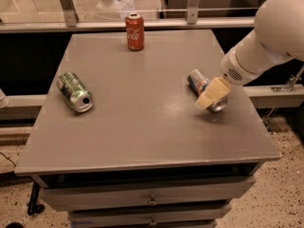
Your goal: Move redbull can near coke can
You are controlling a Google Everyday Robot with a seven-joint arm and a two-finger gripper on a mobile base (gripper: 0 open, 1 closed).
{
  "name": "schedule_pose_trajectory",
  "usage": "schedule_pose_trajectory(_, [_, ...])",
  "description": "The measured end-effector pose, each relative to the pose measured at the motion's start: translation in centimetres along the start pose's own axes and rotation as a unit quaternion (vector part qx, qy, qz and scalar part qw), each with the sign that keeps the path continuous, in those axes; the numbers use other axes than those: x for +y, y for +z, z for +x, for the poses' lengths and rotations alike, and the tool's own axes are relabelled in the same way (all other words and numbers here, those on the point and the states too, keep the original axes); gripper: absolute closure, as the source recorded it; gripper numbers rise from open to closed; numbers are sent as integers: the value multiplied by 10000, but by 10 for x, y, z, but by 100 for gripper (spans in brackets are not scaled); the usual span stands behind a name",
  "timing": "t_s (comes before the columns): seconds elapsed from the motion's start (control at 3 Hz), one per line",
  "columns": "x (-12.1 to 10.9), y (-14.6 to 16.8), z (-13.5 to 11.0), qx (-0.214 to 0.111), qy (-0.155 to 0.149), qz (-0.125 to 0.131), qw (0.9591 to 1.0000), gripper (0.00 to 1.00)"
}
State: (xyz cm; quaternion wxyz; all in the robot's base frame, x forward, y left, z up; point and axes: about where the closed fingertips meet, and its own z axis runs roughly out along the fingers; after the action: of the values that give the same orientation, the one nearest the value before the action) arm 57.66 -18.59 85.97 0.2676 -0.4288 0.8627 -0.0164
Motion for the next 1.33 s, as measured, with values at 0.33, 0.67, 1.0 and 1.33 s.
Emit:
schedule_pose_trajectory(0.33, [7, 11, 0, 90, 179, -78, 9998, 18])
schedule_pose_trajectory(0.67, [15, 20, 5, 184, 291, -162, 9993, 41])
schedule_pose_trajectory(1.0, [18, 21, 5, 192, 339, -189, 9991, 64])
schedule_pose_trajectory(1.33, [16, 15, 0, 119, 341, -185, 9992, 88])
